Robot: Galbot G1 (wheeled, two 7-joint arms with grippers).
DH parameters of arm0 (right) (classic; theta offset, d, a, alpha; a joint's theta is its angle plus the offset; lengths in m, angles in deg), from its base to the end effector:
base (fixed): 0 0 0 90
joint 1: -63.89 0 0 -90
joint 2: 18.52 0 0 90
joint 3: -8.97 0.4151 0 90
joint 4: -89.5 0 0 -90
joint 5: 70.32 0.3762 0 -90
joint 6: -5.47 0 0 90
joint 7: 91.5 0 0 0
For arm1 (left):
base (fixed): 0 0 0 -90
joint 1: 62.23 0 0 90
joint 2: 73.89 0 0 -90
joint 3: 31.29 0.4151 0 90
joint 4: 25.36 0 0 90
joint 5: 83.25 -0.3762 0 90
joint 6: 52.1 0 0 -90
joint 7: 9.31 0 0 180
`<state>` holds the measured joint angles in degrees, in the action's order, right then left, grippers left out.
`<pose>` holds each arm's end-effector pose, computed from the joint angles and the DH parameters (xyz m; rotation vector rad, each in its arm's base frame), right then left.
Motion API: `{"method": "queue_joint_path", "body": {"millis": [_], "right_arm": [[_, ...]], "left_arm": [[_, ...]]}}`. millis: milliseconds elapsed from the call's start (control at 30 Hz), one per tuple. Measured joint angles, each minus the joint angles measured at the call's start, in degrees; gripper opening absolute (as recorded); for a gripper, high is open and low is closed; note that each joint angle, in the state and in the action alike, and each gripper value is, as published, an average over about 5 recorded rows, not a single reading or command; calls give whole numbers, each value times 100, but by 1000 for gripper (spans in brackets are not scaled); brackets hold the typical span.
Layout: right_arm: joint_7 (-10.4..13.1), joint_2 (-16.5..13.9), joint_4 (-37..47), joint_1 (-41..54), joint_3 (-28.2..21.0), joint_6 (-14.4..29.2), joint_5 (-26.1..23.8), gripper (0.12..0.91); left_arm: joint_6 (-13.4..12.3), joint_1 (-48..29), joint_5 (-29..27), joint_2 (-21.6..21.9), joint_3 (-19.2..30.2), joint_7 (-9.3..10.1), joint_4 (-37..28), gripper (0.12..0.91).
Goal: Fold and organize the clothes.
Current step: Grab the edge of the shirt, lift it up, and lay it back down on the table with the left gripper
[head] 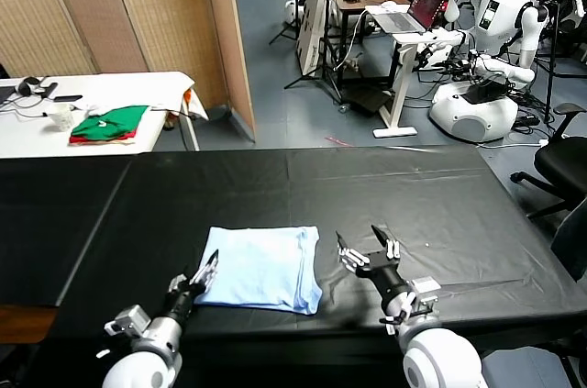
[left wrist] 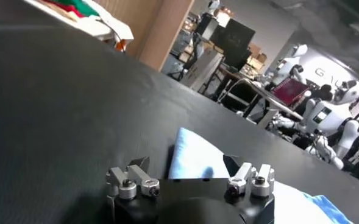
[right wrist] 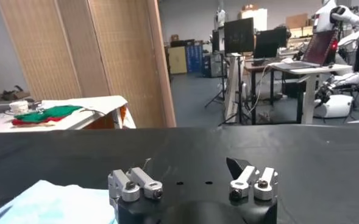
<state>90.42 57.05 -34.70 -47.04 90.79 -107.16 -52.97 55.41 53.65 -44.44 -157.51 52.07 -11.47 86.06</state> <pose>0.2133 -0.0079 -0.3045 0.3823 -2.8945 -0.1213 0.1945 0.0711 -0.3961 -0.0495 -2.7047 0.7619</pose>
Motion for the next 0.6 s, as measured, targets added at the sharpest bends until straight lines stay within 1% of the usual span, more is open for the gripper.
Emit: {"method": "queue_joint_path", "body": {"millis": [67, 100, 200, 233, 300, 400, 500, 600], "right_arm": [[0, 17, -1, -3, -5, 12, -1, 907], [0, 26, -1, -6, -8, 20, -3, 907], [0, 42, 0, -19, -14, 40, -14, 907], [0, 45, 0, -24, -15, 44, -18, 907], [1, 46, 0, -34, -12, 50, -23, 907], [5, 47, 2, -51, 14, 56, -26, 907], [13, 47, 13, -65, 69, 59, -27, 907], [19, 47, 48, -77, 126, 60, -27, 907]], "left_arm": [[65, -13, 161, -4, -30, 19, -11, 506], [100, -23, 253, -5, -50, 37, -16, 430], [184, -46, 489, -2, -114, 113, -17, 251], [200, -47, 526, 6, -131, 136, -6, 205], [217, -39, 505, 33, -149, 168, 33, 157], [207, 7, 268, 96, -157, 193, 124, 155], [158, 71, -160, 177, -189, 207, 235, 152], [97, 133, -704, 336, -286, 244, 372, 152]]}}
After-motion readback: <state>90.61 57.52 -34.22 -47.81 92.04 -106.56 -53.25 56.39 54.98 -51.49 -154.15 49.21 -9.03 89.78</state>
